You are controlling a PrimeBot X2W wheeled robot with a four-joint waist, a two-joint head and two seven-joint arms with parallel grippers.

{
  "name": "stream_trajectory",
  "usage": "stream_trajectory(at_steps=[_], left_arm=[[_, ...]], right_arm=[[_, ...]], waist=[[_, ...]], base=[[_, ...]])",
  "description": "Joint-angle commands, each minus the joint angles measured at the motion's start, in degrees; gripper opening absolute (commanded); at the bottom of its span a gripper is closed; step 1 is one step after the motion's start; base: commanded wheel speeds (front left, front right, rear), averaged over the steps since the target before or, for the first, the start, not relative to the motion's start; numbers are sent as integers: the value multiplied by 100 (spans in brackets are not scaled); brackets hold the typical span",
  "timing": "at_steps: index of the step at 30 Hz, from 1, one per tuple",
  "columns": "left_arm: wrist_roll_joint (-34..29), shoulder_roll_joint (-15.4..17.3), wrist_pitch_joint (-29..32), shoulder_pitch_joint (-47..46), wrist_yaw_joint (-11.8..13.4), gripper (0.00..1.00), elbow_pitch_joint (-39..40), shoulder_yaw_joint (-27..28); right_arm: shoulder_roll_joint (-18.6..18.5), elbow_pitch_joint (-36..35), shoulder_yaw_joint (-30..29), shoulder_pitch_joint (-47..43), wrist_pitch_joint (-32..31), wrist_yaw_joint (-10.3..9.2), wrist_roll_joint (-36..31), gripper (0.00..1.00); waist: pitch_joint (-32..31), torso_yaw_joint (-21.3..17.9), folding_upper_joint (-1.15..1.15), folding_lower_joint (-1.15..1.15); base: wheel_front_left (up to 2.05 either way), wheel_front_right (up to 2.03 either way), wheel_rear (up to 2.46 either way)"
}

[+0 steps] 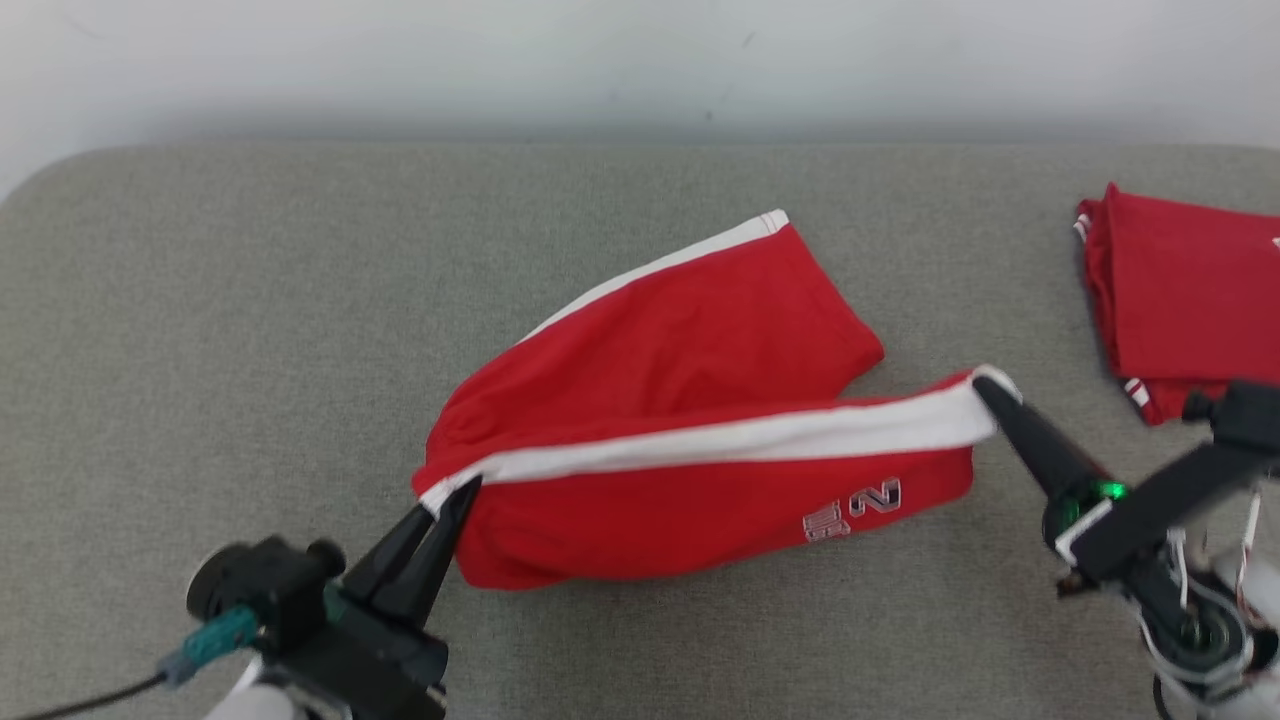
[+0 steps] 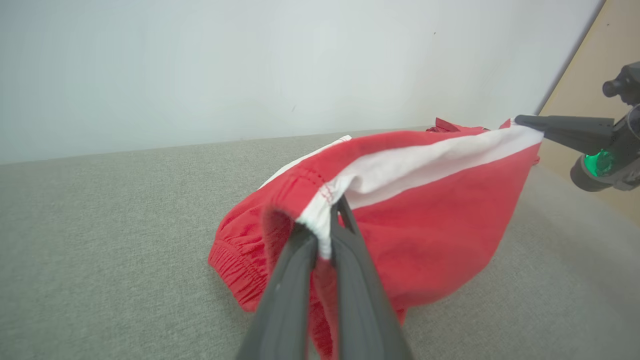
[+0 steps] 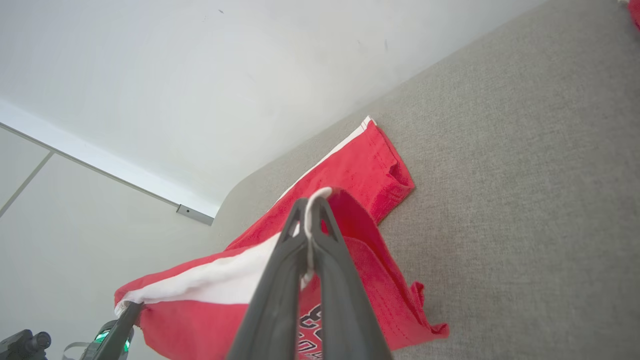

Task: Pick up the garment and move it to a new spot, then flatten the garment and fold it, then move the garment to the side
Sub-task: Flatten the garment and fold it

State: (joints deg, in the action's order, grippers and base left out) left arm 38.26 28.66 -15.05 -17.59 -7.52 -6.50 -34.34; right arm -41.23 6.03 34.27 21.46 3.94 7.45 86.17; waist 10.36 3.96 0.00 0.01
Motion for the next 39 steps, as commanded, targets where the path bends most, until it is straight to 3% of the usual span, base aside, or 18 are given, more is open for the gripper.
stream_trajectory(at_steps=[1, 12, 21, 28, 37, 38, 39], left_arm=[[53, 39, -13, -314, 10, 0, -129, -146], [561, 102, -13, -2236, 10, 0, -1116, -792], [843, -44, -13, -3069, 10, 0, -1493, -1172], [936, -172, -14, -3294, 10, 0, -1727, -1359], [1057, -275, -13, -3400, 10, 0, -1926, -1569], [1037, -282, -13, -3405, 10, 27, -1952, -1607], [993, -287, -13, -3417, 10, 56, -1977, -1623]], right_arm=[[36, 141, 33, 343, -141, 5, -98, 0], [504, 1927, 424, 2809, -980, 4, -693, 0], [963, 3013, 748, 4084, -1087, 4, -1055, 0], [1247, 3865, 1034, 4662, -915, 4, -1312, 0], [1361, 4318, 1345, 4853, -763, 4, -1288, 0], [1357, 4340, 1405, 4874, -770, 4, -1322, 0], [1350, 4331, 1479, 4896, -739, 4, -1381, 17]], waist=[[283, 106, 0, -1], [1098, 361, 0, -1], [1595, 617, 0, -1], [1770, 789, 0, -1], [1769, 864, 0, -1], [1769, 861, 0, -1], [1768, 854, 0, -1]], base=[[0, 0, 0], [0, 0, 0], [0, 0, 0], [0, 0, 0], [0, 0, 0], [0, 0, 0], [0, 0, 0]])
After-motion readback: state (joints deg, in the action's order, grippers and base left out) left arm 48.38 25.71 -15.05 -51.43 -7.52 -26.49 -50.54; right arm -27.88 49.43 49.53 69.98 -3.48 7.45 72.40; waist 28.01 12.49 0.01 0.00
